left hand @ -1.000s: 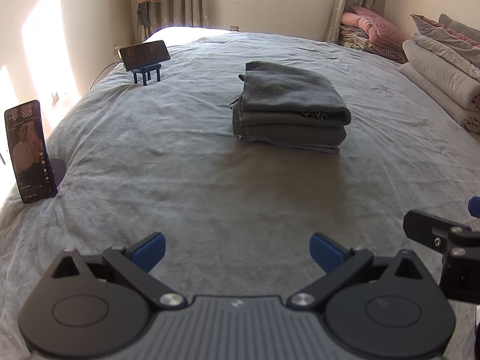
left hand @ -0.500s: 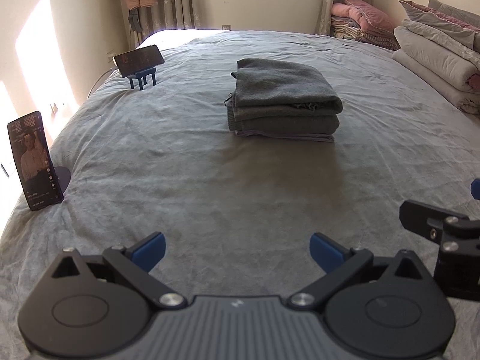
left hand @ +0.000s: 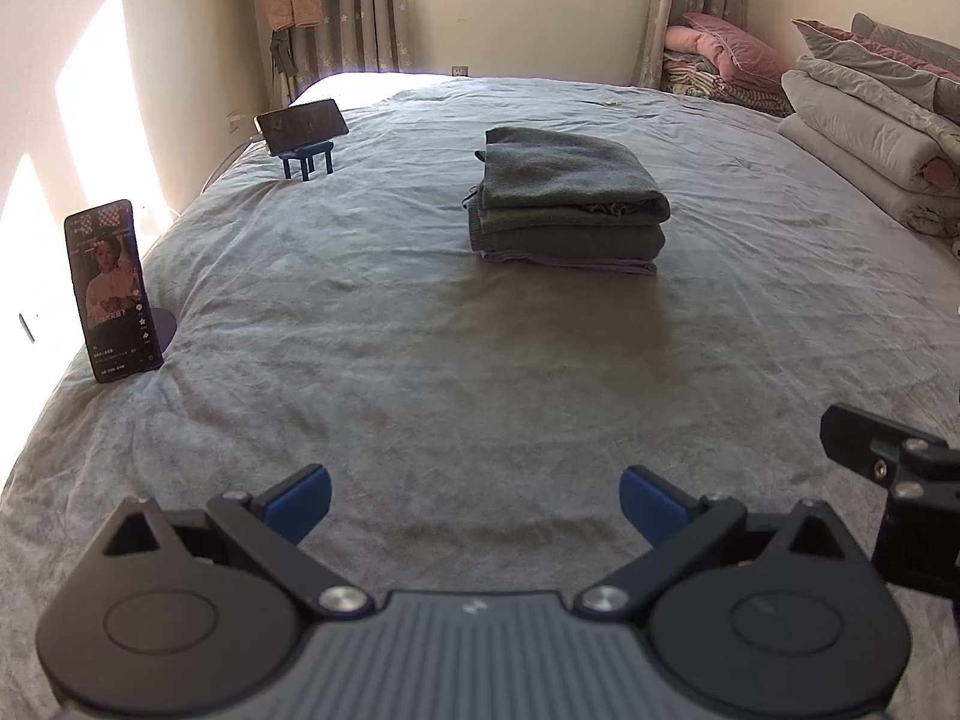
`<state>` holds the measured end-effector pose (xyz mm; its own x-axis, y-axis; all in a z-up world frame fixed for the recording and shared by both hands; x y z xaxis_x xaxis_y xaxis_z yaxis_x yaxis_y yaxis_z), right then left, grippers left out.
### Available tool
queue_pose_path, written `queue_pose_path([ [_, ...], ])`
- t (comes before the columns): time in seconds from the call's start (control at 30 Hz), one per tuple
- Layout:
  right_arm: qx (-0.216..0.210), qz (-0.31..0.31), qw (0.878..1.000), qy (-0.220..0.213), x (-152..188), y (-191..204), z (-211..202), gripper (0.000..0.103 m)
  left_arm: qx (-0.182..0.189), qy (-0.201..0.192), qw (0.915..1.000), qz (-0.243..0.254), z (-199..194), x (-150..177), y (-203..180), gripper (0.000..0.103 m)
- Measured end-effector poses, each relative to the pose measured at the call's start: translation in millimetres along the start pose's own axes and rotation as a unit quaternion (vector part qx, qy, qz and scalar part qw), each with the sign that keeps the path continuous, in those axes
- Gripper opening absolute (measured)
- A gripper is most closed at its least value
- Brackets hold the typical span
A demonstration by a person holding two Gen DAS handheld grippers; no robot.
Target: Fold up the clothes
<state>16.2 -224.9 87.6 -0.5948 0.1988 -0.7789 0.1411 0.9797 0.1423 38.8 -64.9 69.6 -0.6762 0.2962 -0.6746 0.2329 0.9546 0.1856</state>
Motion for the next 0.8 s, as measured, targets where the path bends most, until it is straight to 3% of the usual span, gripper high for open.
queue_pose_path([
  [0.3, -0.008, 0.019, 1.0, -0.014, 21, -1, -21, 0.103, -0.005, -0.013, 0.9998, -0.014, -21, 24, 4, 0.102],
  [0.47, -0.01, 0.019, 1.0, -0.009, 33, 1, -23, 0.103, -0.013, -0.017, 0.9998, 0.005, -27, 35, 2, 0.102],
  [0.8, -0.011, 0.025, 1.0, -0.002, 43, 1, -18, 0.103, -0.006, -0.014, 0.9998, 0.011, -19, 43, -1, 0.102],
])
Point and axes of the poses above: each gripper's, at about its wrist camera, not at the fingertips, and z roughly the way its jaws point, y to its left, x to its underside, the point moved 2 cm from there along z, roughly the way its jaws point, and after that the axes turned 14 degrees about z, right-handed, at the moved point
